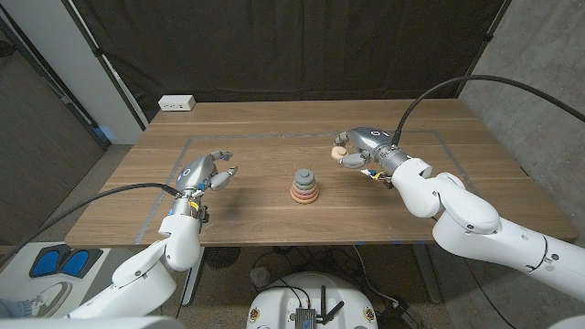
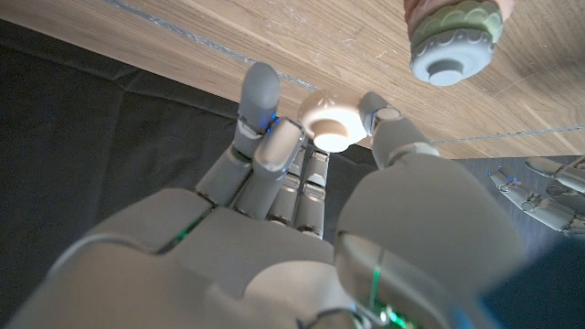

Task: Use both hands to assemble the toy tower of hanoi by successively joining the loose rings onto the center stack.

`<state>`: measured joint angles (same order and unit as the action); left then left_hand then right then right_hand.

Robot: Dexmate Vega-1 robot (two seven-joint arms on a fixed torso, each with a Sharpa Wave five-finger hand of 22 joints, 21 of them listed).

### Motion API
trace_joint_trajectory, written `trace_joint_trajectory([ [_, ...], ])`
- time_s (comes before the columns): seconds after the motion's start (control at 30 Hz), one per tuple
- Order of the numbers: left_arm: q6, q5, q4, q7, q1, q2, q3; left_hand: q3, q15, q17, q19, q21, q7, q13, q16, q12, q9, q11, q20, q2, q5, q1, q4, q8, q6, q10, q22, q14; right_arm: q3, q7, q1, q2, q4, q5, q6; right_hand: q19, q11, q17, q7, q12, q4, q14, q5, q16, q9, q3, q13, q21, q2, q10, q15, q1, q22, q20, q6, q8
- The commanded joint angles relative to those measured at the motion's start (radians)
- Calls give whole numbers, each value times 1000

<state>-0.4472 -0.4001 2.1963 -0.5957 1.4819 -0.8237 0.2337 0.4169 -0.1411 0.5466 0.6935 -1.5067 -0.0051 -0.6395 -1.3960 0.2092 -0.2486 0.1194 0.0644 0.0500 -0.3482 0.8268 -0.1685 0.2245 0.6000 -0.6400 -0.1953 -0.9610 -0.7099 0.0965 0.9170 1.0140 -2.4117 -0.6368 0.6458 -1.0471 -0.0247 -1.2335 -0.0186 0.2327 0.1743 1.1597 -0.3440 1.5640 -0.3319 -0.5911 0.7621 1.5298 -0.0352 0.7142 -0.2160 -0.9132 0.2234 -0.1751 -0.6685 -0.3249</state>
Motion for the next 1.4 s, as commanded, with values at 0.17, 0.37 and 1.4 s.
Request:
trace_joint_trajectory([
  [0.17,16,7,-3,3,6,-16,3,11,-79,0,6,-9,-2,-2,-4,-3,-5,1,142,-14,-5,1,0,-1,9,-11,1,-10,36,75,9,-81,42,-46,-123,0,-119,-4,-18,-3,-6,-6,-4,-2,-4,0,2,2,65,132,0,-73,3,-45,-34,3],
  [0.37,44,11,-14,-9,5,-16,-1,12,-79,0,7,-10,-5,-3,-5,-4,-5,3,141,-14,-5,0,0,-1,9,-9,2,-11,39,93,15,-106,41,-76,-128,-1,-121,-4,-20,-2,-6,-6,-4,-2,-6,0,6,3,66,136,0,-74,4,-46,-41,1],
  [1.4,80,27,-54,7,-22,-15,22,21,-79,-1,7,-13,-2,-4,-8,-5,-7,1,142,-16,-2,-3,0,-2,14,-13,2,-13,-12,281,-67,-217,90,-176,-166,0,-124,-5,-22,-12,-5,-6,-4,0,-8,3,12,6,69,137,0,-81,13,-45,-45,9],
])
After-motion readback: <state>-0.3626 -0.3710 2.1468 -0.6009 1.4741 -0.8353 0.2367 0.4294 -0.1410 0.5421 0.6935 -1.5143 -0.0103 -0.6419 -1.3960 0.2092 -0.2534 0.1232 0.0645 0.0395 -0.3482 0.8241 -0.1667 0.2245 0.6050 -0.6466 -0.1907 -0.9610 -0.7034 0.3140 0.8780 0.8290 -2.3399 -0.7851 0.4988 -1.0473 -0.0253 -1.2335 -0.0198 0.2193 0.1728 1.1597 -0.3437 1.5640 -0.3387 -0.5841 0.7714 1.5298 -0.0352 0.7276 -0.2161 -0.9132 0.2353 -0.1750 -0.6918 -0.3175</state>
